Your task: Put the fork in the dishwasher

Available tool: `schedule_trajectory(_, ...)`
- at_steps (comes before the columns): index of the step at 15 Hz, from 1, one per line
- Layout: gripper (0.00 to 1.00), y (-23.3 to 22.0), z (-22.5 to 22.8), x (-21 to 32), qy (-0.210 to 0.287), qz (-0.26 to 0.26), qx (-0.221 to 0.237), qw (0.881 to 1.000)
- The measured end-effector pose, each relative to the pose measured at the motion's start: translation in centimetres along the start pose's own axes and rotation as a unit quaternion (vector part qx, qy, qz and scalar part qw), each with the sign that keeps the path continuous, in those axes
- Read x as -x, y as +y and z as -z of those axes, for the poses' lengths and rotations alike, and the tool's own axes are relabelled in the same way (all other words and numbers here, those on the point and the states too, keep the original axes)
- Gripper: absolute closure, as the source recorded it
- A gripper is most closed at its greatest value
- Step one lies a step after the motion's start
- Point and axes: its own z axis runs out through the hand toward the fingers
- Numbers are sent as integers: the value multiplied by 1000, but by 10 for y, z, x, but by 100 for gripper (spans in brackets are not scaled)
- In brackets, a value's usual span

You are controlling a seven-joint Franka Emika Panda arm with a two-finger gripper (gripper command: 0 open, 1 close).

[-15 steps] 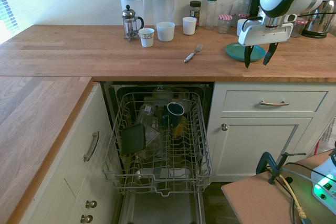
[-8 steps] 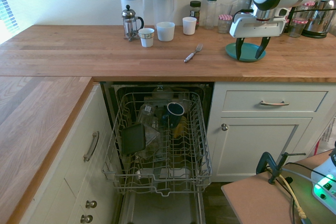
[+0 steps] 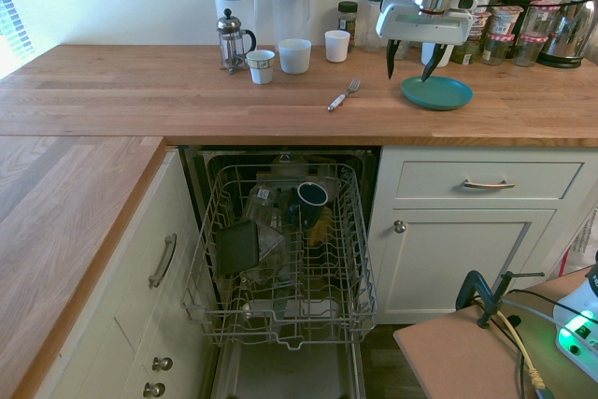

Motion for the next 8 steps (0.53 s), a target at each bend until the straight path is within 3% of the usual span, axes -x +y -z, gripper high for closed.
schedule_trajectory(8, 0, -64, -16, -10, 12, -101, -17, 995)
